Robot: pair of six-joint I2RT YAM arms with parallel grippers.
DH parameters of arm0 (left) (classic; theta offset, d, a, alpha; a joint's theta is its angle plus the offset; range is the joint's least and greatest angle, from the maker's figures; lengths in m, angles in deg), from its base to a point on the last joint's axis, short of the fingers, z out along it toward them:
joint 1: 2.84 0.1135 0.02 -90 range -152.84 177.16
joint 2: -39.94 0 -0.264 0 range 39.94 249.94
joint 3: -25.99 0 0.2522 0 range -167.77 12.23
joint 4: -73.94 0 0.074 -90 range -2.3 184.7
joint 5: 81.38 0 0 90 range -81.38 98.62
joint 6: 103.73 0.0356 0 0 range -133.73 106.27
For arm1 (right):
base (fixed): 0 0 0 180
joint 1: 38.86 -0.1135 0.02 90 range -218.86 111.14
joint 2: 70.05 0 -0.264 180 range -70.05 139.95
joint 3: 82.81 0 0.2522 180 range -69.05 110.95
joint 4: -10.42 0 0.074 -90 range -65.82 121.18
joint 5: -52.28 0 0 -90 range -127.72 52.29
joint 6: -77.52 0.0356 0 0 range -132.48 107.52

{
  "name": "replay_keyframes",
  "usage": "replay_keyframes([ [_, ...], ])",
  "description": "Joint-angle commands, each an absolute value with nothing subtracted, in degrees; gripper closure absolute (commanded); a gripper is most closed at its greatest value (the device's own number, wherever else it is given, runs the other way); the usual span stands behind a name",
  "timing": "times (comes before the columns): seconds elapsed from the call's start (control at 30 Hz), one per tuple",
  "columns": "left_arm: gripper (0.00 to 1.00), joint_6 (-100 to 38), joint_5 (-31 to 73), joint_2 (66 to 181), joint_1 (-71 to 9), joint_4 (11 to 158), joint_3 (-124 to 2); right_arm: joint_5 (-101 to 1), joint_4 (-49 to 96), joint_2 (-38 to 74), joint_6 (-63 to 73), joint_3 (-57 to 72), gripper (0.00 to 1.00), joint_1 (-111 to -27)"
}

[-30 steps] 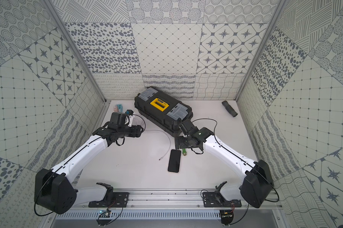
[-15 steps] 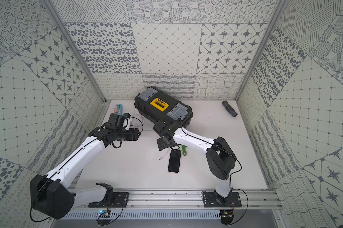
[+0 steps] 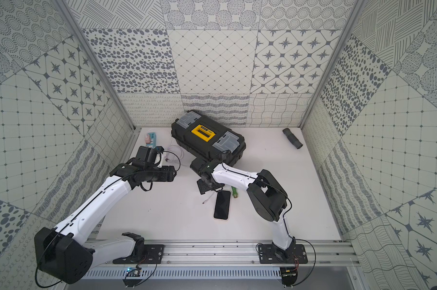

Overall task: Plug the charging cable into the phone
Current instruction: Pick up the charging cable from the center of the board.

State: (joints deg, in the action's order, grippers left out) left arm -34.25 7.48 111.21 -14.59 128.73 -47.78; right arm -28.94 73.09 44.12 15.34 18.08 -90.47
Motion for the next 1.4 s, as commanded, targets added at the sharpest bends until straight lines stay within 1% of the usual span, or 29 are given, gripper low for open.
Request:
replay_keyframes([
  [0.0, 0.14, -33.0, 6.7, 111.3, -14.6, 131.0, -48.2, -30.7, 69.7, 44.8, 13.9, 16.9, 0.19, -90.0],
  [0.17, 0.14, -32.7, 6.4, 111.2, -14.7, 131.4, -47.9, -32.8, 67.4, 45.3, 13.2, 15.5, 0.19, -88.9],
  [0.27, 0.14, -32.8, 6.1, 111.1, -14.7, 131.6, -47.9, -32.3, 67.0, 45.3, 12.4, 14.7, 0.18, -89.0],
  [0.43, 0.14, -32.7, 6.0, 111.0, -14.7, 131.3, -47.7, -31.4, 67.6, 44.0, 13.3, 13.2, 0.19, -90.9],
  [0.57, 0.14, -32.9, 6.0, 111.2, -14.7, 131.0, -47.5, -34.4, 67.6, 43.4, 15.5, 11.4, 0.19, -92.1],
  [0.9, 0.14, -33.5, 6.0, 110.0, -14.7, 131.2, -46.3, -36.1, 67.5, 43.1, 15.1, 11.3, 0.2, -93.1],
  [1.1, 0.14, -33.6, 5.5, 108.8, -14.7, 131.6, -45.8, -37.3, 67.3, 43.1, 17.7, 9.7, 0.21, -93.1],
  [1.37, 0.14, -33.9, 5.6, 109.0, -14.7, 131.7, -46.0, -38.7, 66.9, 45.6, 17.3, 11.4, 0.25, -93.1],
])
